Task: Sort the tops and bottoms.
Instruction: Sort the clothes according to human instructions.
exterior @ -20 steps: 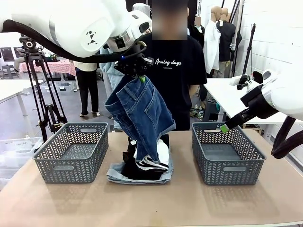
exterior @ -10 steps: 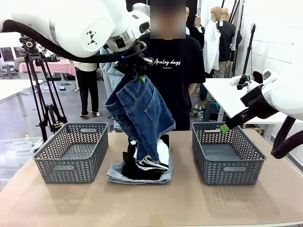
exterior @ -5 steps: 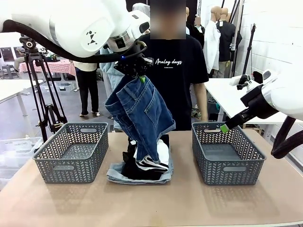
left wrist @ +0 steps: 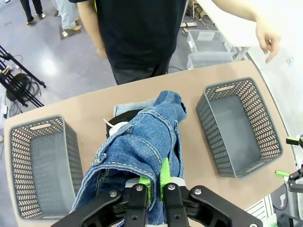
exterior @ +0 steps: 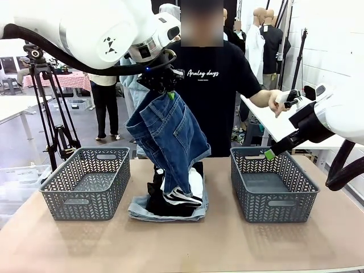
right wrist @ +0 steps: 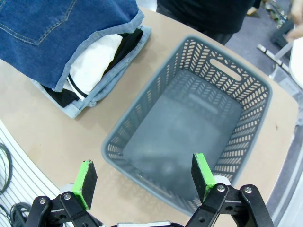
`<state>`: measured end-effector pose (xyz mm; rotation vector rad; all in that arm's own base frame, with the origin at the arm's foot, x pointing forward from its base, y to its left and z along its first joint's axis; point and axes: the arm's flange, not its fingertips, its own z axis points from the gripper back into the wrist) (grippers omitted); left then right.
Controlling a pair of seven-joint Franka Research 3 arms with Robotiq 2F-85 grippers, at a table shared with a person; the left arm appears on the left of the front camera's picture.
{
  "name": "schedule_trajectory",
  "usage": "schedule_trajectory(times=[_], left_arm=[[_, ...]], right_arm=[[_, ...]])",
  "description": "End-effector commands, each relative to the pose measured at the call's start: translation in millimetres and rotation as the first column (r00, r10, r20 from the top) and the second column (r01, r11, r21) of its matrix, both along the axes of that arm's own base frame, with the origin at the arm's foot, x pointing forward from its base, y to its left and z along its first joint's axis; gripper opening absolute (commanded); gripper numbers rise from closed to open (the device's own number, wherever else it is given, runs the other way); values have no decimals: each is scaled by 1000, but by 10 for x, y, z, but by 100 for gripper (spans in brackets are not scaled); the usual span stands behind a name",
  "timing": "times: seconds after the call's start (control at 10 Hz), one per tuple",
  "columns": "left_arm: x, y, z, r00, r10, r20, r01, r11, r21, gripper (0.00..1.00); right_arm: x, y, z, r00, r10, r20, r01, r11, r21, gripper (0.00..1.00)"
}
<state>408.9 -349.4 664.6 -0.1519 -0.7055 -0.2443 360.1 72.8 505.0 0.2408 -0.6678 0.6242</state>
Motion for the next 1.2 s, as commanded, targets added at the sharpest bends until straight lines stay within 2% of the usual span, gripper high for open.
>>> schedule_trajectory(times=[0.0, 1.1], left_arm=[[-6, 23, 71, 1000, 1, 10, -1, 1000, -9, 0], [-6, 23, 71, 1000, 1, 10, -1, 1000, -9, 0]], right_arm=[[25, -10, -22, 1000, 8, 4, -8, 1000, 17, 100], [0, 0, 0, 1000, 0, 0, 0, 1000, 0, 100]])
